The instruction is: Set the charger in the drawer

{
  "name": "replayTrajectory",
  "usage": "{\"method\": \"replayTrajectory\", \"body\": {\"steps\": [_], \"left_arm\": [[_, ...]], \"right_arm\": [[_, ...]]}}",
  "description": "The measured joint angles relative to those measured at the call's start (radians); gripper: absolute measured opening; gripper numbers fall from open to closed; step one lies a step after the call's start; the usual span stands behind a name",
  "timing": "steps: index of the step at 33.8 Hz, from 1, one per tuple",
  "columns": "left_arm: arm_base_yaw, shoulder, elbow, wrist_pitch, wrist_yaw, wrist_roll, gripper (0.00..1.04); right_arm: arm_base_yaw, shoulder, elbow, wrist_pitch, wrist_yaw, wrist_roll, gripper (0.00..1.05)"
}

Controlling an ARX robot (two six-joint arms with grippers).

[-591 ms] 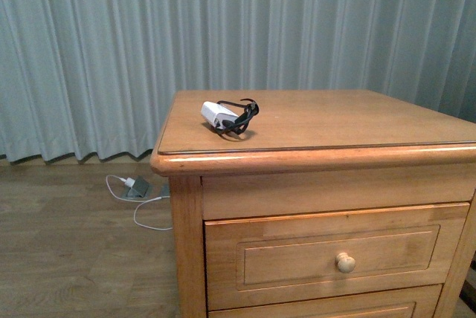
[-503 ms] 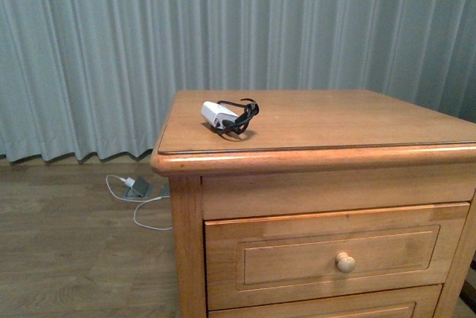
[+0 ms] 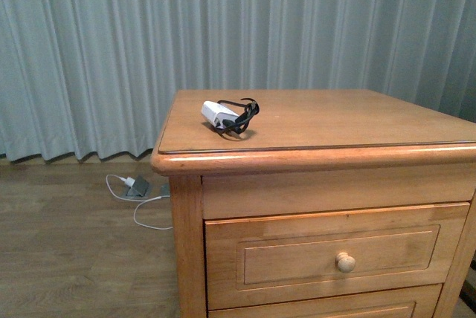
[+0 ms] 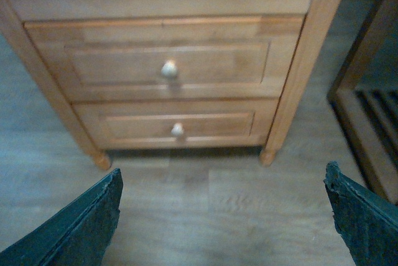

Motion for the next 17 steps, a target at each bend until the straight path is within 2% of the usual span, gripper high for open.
{"method": "replayTrajectory", "body": {"steps": [3, 8, 17], "left_arm": [[0.0, 0.0, 0.0, 0.0, 0.001, 0.0, 0.98], [0.0, 0.0, 0.0, 0.0, 0.001, 0.0, 0.98], [0.0, 0.0, 0.0, 0.0, 0.001, 0.0, 0.98]], "right_arm": [[0.022, 0.295, 0.055, 0.166, 0.008, -0.003, 0.96], [0.106, 0.809, 0.19, 0.476, 0.1, 0.003, 0.96], [0.222, 1.274, 0.388, 0.67, 0.201, 0.04, 0.96]]}}
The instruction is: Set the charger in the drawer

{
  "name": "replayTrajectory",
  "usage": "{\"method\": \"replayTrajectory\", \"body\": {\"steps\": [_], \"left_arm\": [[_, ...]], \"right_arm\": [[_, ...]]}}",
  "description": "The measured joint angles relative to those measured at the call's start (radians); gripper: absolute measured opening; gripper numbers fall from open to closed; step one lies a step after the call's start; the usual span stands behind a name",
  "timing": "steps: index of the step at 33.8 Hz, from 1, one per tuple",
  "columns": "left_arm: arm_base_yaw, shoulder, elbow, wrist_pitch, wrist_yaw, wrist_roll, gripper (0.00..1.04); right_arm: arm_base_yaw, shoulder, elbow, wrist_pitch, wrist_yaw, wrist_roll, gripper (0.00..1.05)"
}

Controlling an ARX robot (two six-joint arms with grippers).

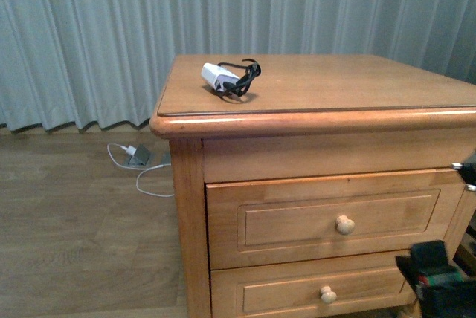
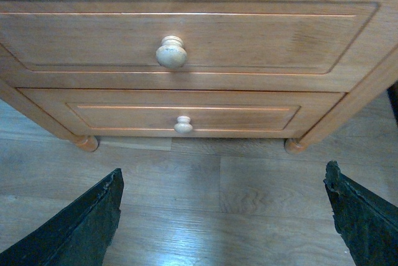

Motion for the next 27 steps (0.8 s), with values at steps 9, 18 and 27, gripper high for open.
{"method": "replayTrajectory", "body": {"steps": [9, 18, 27], "left_arm": [[0.0, 0.0, 0.0, 0.0, 0.0, 0.0, 0.98], [0.0, 0.0, 0.0, 0.0, 0.0, 0.0, 0.98], [0.0, 0.0, 0.0, 0.0, 0.0, 0.0, 0.98]], "right_arm": [[0.081, 0.316, 0.205, 0.134, 0.066, 0.032, 0.96], [0.108, 0.494, 0.38, 0.171, 0.103, 0.034, 0.96], [0.108, 0.564, 0.437, 0.178, 0.106, 0.032, 0.96]]}}
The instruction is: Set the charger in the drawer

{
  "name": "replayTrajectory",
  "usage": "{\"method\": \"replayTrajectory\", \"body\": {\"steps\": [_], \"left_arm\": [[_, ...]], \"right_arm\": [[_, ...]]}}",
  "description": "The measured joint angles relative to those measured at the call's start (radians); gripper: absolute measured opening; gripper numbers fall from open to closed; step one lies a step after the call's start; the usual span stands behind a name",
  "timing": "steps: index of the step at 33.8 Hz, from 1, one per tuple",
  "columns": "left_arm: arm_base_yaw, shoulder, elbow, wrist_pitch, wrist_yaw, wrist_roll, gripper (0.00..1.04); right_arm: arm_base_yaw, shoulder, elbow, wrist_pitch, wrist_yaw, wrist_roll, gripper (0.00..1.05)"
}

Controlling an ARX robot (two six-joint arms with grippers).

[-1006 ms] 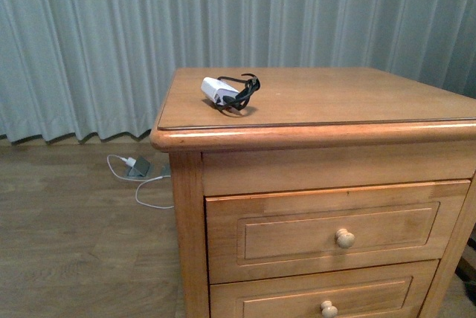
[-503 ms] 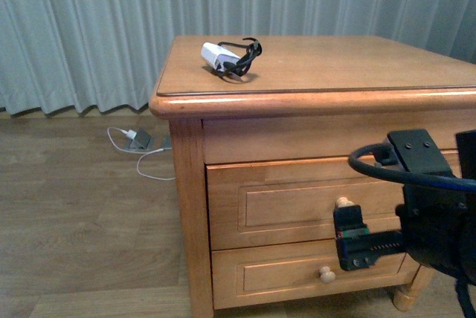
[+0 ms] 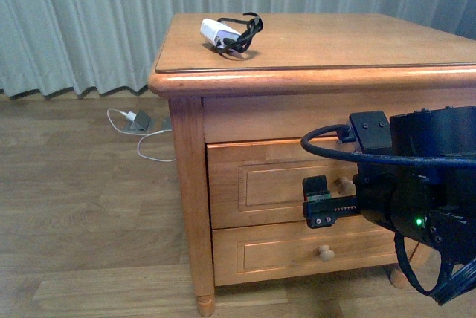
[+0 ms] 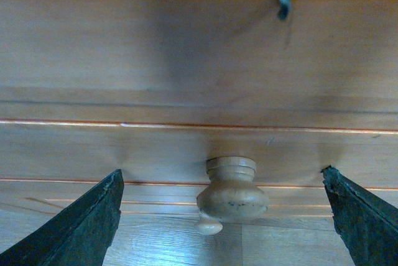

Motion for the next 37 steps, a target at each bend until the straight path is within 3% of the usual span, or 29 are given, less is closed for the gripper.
{"method": "replayTrajectory", "body": {"steps": [8, 16, 17, 27, 32, 37], "left_arm": [[0.0, 0.0, 0.0, 0.0, 0.0, 0.0, 0.98], [0.0, 0.0, 0.0, 0.0, 0.0, 0.0, 0.98], [0.0, 0.0, 0.0, 0.0, 0.0, 0.0, 0.98], [0.0, 0.0, 0.0, 0.0, 0.0, 0.0, 0.98], [0.0, 0.0, 0.0, 0.0, 0.0, 0.0, 0.98], [0.0, 0.0, 0.0, 0.0, 0.0, 0.0, 0.98]], "right_arm": [[-0.009, 0.021, 0.011, 0.008, 0.002, 0.004, 0.96], [-0.018, 0.022, 0.01, 0.021, -0.005, 0.004, 0.56], [-0.018, 0.022, 0.009, 0.022, -0.005, 0.004, 0.55], [-0.012, 0.004, -0.006, 0.035, -0.012, 0.023, 0.98], [-0.007, -0.012, -0.012, 0.035, -0.011, 0.023, 0.93], [-0.006, -0.014, -0.012, 0.031, -0.007, 0.018, 0.65]]}}
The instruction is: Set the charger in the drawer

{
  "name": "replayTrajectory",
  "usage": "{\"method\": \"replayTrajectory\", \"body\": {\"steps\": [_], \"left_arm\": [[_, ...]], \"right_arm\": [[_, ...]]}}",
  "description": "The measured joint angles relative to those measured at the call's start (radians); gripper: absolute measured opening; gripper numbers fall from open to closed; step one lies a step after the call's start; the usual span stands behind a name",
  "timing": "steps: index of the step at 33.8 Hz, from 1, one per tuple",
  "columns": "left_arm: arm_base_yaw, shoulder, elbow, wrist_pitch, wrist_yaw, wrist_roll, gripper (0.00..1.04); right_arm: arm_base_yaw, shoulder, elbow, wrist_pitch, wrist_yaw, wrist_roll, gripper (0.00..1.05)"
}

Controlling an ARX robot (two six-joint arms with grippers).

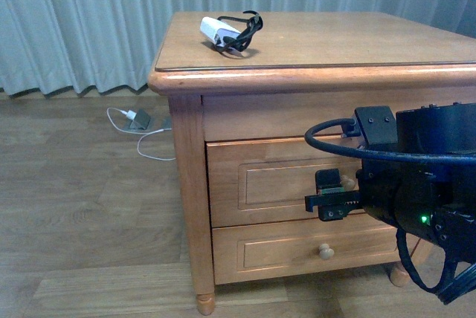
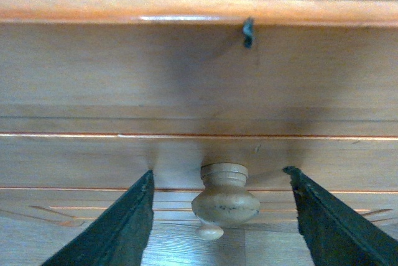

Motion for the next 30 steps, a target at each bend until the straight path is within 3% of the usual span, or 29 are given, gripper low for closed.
{"method": "replayTrajectory", "body": {"steps": [5, 10, 24, 30], "left_arm": [[0.0, 0.0, 0.0, 0.0, 0.0, 0.0, 0.98], [0.0, 0.0, 0.0, 0.0, 0.0, 0.0, 0.98], [0.0, 0.0, 0.0, 0.0, 0.0, 0.0, 0.98], [0.0, 0.0, 0.0, 0.0, 0.0, 0.0, 0.98]], "right_arm": [[0.0, 0.005, 0.001, -0.004, 0.0, -0.001, 0.4], [-0.001, 0.011, 0.002, -0.003, 0.002, -0.001, 0.24], [-0.011, -0.029, -0.024, -0.06, -0.035, 0.034, 0.23], [-0.029, -0.15, -0.201, -0.063, -0.091, 0.043, 0.22]]}}
